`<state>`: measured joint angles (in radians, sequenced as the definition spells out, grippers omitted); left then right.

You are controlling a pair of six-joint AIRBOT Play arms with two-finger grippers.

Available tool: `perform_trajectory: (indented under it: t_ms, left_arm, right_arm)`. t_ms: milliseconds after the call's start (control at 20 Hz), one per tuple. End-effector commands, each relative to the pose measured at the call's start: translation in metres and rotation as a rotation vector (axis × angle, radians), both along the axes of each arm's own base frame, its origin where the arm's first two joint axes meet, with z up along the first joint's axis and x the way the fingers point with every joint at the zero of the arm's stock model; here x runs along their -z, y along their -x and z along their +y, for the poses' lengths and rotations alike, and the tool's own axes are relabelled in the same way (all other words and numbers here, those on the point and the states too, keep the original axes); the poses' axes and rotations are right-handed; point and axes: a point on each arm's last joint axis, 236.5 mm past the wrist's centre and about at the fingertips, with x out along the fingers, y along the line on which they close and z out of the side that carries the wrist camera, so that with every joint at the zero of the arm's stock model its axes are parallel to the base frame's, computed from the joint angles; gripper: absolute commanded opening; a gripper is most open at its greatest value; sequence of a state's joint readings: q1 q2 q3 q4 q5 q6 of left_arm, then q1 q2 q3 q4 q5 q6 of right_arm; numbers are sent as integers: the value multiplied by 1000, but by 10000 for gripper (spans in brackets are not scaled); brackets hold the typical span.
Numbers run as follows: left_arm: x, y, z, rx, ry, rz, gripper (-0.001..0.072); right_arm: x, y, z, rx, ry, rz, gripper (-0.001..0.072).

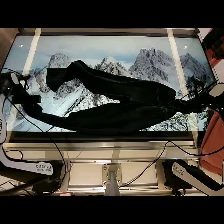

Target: Fold the clothes and pants, and hang the long-sleeved shirts on hangers.

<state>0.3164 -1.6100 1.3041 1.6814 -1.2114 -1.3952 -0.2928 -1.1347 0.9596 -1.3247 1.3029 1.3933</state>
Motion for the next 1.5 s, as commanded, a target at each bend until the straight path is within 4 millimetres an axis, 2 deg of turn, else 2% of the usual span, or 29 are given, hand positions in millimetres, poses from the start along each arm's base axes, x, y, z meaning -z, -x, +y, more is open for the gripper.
perform_trajectory:
  t_ms: [0,100,200,250,300,350,450,600,700,750,850,900,1000,1100,1200,1300,1350,1450]
  left_arm:
    - [-11,-81,-35,-151,170,-346,29]
    - [-25,-115,-55,-245,298,-489,29]
    - [-28,-134,-65,-324,387,-559,47]
    - [-24,-137,-69,-349,417,-558,239]
    - [-18,-138,-73,-369,442,-548,572]
    - [-12,-138,-76,-382,459,-539,699]
    - [-10,-138,-78,-310,449,-541,690]
    - [-25,-140,-74,-140,390,-585,691]
    - [-41,-137,-55,-86,332,-618,690]
    - [-48,-133,-39,-89,295,-630,683]
    - [-56,-122,-3,-110,226,-640,454]
    - [-57,-115,14,-138,212,-640,421]
    - [-48,-98,37,-189,214,-602,420]
    - [-26,-81,46,-225,247,-529,419]
    - [0,-69,39,-235,296,-446,421]
    - [22,-66,26,-186,325,-389,449]
    - [30,-67,19,-159,329,-374,485]
    - [37,-75,10,-140,323,-378,480]
  right_arm:
    - [-5,-15,10,25,-47,-61,44]
    - [-6,-17,10,28,-51,-68,44]
    - [-6,-19,9,31,-48,-78,44]
    - [-5,-19,10,32,-48,-76,44]
    - [-5,-19,10,32,-48,-76,44]
    - [-5,-19,10,32,-48,-76,43]
    - [-5,-19,10,32,-48,-76,44]
    - [-5,-19,9,32,-48,-76,44]
    - [-5,-19,10,33,-48,-76,44]
    - [-5,-19,9,33,-48,-76,44]
    - [-5,-19,10,33,-48,-76,44]
    - [-5,-19,10,33,-48,-76,44]
    - [-5,-19,10,33,-48,-76,44]
    - [-5,-19,10,33,-49,-75,44]
    - [-5,-19,10,34,-49,-75,44]
    - [-5,-19,9,33,-47,-75,44]
    - [-5,-19,9,33,-46,-75,44]
    - [-5,-19,9,33,-46,-75,44]
